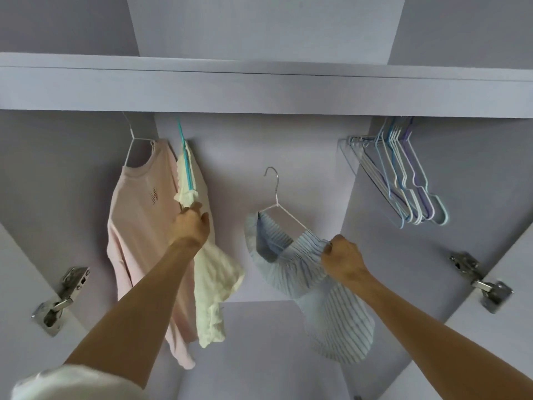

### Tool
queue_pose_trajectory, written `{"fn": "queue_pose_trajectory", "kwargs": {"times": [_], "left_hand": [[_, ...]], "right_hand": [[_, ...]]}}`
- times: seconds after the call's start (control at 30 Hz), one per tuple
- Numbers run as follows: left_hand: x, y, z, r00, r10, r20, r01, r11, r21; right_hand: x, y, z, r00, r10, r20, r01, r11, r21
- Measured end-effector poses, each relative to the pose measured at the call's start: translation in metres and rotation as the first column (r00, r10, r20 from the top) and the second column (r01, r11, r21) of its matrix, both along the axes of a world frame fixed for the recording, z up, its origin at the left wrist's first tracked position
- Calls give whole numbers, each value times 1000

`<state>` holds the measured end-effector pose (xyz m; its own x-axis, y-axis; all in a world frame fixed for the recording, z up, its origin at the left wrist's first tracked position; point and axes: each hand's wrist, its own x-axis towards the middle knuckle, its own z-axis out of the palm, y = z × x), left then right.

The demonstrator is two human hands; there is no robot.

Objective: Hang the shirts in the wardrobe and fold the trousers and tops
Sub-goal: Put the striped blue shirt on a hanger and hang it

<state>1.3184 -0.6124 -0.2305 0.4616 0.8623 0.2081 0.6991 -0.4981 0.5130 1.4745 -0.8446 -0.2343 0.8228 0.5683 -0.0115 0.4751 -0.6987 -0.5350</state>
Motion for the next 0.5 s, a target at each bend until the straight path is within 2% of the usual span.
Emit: {"fn": "queue_pose_trajectory", "kwargs": {"times": [0.13,0.23,0.3,0.5], "left_hand": [[-8,6,-6,999,-17,46,9,987,163],[-14,11,-10,997,-6,82,-12,977,213],[-22,19,-13,999,36,39,-44,973,227],[-44,40,-14,991,109,-81,-80,949,304]], "right_hand": [[-19,34,-1,994,84,63,-94,977,191],[-28,62,-5,941,65,332,-144,965,220],[-36,81,-12,902,30,431,-145,961,237],[-53,139,-12,852,-61,519,-179,899,399]]}}
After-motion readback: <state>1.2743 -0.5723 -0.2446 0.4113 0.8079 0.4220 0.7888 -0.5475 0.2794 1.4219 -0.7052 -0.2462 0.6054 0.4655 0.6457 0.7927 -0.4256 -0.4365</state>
